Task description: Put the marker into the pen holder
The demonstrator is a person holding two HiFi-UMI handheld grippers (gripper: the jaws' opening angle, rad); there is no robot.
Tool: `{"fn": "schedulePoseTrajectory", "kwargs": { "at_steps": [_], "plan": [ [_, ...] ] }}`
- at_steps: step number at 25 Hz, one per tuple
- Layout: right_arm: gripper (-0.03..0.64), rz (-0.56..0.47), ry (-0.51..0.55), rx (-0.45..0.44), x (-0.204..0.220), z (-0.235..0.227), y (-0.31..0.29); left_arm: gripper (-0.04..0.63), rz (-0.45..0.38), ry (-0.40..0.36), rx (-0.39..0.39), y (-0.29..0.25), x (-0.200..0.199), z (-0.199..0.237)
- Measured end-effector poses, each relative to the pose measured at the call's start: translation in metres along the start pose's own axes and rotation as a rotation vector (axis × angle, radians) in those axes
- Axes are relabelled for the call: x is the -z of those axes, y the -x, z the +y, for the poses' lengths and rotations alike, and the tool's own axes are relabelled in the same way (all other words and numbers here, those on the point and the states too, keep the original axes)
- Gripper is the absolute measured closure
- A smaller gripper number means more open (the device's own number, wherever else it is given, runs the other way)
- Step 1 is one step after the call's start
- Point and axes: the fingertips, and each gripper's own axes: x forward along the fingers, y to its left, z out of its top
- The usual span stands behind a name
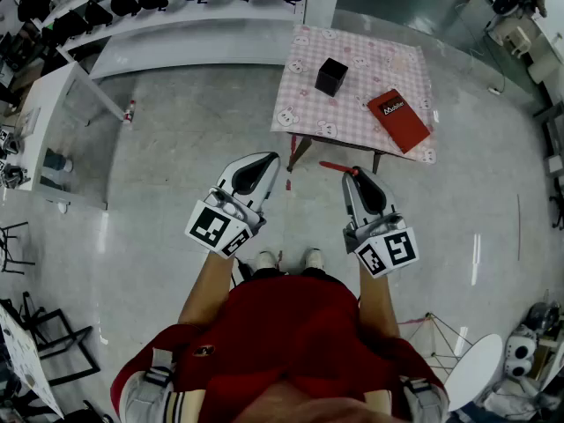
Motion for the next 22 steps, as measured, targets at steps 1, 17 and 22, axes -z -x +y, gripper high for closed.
{"fn": "schedulePoseTrajectory", "kwargs": {
  "at_steps": [1, 17, 22],
  "plan": [
    [0.557, 0.001, -0.005, -0.005, -0.001, -0.002, 0.003, 0.589, 0.001, 0.003, 0.0, -0.004, -0.001, -0.005],
    [0.557, -0.04, -0.041, -0.062, -0.017, -0.049, 0.041, 0.589, 0.003, -0.024, -0.004, -0.057, -0.005, -0.06],
    [0.556, -0.032, -0.06, -0.079, -0.015, -0.069, 0.05, 0.589, 0.02, -0.024, -0.012, -0.076, 0.0, -0.073]
  ]
}}
